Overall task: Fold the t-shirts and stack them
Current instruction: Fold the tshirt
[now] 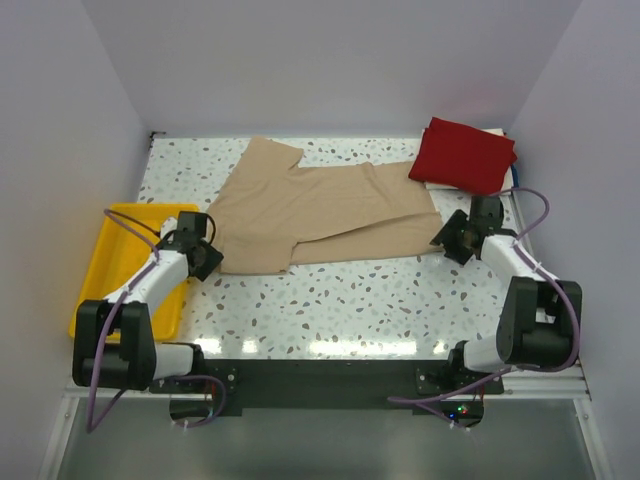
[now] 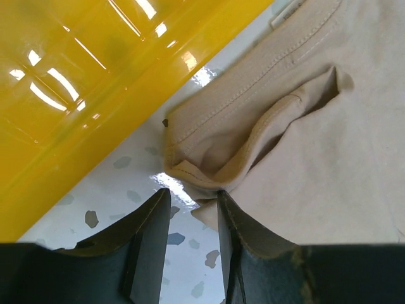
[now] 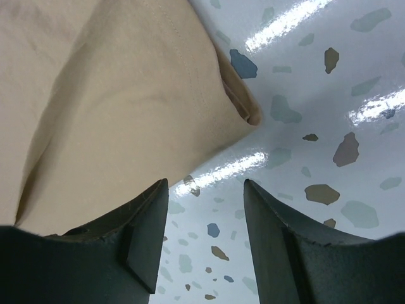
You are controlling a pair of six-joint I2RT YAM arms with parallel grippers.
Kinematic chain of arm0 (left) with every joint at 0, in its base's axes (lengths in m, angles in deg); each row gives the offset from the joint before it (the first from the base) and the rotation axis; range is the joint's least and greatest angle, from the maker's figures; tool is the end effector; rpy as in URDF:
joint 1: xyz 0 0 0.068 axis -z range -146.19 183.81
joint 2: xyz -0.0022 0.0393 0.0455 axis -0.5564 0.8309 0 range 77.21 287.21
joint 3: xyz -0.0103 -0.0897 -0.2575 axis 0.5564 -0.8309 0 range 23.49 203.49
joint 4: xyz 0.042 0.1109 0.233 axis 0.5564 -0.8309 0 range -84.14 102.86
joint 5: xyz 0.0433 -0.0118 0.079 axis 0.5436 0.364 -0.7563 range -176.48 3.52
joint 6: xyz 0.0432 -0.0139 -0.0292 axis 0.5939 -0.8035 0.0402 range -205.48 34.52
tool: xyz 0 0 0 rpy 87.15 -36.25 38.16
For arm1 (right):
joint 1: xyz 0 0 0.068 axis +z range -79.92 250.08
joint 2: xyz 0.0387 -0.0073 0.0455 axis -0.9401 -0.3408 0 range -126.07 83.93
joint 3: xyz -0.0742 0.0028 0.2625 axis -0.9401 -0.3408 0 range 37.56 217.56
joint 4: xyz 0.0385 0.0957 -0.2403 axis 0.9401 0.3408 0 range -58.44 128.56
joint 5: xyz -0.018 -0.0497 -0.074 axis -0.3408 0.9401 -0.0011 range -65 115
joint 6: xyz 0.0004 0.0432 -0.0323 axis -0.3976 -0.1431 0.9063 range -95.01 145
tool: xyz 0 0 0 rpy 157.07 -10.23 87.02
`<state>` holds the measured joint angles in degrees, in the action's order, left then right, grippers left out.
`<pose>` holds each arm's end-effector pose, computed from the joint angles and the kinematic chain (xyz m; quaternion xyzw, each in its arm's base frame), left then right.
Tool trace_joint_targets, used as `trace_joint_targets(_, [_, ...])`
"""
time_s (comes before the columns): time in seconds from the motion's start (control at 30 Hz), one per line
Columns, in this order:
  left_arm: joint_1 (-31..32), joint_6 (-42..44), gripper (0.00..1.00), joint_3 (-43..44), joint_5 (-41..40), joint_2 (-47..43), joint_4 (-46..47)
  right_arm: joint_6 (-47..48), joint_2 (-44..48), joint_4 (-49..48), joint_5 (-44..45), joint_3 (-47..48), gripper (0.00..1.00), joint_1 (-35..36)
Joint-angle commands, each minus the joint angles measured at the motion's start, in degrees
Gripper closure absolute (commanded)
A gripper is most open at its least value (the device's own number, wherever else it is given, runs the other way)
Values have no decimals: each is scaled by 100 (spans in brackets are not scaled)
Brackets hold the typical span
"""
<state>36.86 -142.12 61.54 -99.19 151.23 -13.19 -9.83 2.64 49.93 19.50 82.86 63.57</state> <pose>0.2320 -0.0045 0.1760 -0.4586 0.8488 -0.0265 0.2619 0.2760 -0.0279 0.1900 0.3219 0.8949 0.1190 0.2851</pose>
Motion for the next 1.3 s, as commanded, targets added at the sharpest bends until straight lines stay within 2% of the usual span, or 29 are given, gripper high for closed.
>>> trace_joint_targets(0.0, [-32,-145,59,-25,-319,139,188,82,-79,-273,66,-56,46,-18])
trace_joint_targets(0.43, [-32,-224,58,-183,-566,201,257,-15,-422,-422,145,-21,46,-26])
trace_joint_targets(0.63, [-32,-163,66,-209,-627,280,363,-112,-720,-545,330,58,49,-26])
trace_joint_targets(0.77, [-32,-102,69,-192,-680,306,424,-217,-852,-633,418,111,57,-26])
trace_joint_targets(0.87, [-32,-31,80,-166,-628,306,504,-244,-914,-659,462,163,69,-18])
trace_joint_targets(0.9, [-32,-14,90,-157,-619,297,521,-235,-923,-651,471,190,76,-18])
trace_joint_targets(0.93, [-24,-5,95,-148,-610,297,521,-244,-949,-598,471,207,86,-26])
trace_joint_targets(0.97, [-32,4,99,-139,-584,280,513,-244,-949,-580,462,216,93,-18])
trace_joint_targets(1.03, [-32,39,100,-95,-575,219,434,-244,-888,-484,453,216,100,-27])
trace_joint_targets(1.27, [-32,31,100,-16,-811,-326,-207,-252,-151,175,619,50,100,-62])
